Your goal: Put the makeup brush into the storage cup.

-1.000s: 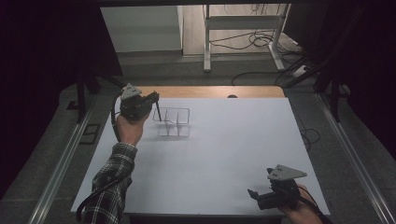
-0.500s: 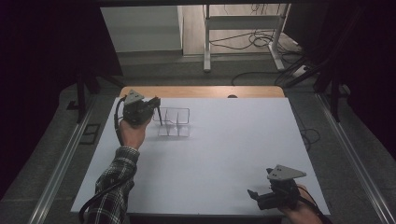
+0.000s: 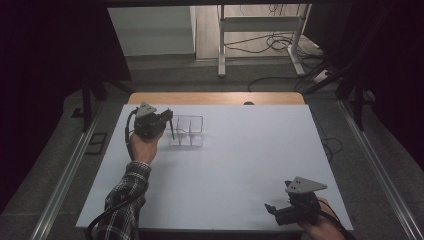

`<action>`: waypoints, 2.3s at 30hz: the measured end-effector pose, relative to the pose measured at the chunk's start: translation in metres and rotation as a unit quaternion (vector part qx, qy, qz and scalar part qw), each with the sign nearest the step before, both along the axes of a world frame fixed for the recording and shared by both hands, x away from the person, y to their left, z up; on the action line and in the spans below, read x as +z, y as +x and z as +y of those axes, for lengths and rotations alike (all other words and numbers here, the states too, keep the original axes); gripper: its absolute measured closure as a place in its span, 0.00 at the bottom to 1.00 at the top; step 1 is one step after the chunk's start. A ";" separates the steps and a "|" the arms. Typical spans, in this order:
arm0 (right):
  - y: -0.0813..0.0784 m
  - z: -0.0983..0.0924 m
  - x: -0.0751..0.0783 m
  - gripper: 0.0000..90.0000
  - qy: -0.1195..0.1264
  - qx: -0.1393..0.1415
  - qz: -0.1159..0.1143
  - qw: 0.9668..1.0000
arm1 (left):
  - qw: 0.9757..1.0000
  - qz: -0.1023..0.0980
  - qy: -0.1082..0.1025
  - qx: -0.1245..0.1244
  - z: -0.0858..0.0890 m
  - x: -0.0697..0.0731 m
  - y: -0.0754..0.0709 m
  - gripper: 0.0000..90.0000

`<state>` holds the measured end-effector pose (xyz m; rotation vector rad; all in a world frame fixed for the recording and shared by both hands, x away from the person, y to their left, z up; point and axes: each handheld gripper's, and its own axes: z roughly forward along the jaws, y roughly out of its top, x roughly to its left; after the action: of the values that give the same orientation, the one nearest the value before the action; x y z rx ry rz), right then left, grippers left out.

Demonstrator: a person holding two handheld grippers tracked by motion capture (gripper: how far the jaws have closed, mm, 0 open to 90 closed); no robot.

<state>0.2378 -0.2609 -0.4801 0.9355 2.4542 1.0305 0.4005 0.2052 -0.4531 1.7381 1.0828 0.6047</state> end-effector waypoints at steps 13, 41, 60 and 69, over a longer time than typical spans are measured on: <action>0.000 0.001 -0.001 0.00 -0.004 0.004 0.001 1.000 | 1.000 0.007 0.007 0.003 -0.003 -0.013 0.000 0.93; 0.000 0.002 -0.001 0.00 -0.009 0.009 0.004 1.000 | 0.999 0.007 -0.013 0.028 0.003 -0.008 -0.004 0.33; 0.000 0.003 -0.002 0.00 -0.012 0.008 0.006 1.000 | 0.999 0.025 -0.020 0.013 0.002 -0.001 -0.005 0.00; 0.000 0.003 -0.002 0.00 -0.013 0.008 0.008 1.000 | 1.000 0.024 -0.016 0.005 0.001 0.003 -0.009 0.00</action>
<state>0.2381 -0.2579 -0.4819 0.9193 2.4858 0.9986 0.3912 0.2061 -0.4505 1.7281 1.1283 0.5509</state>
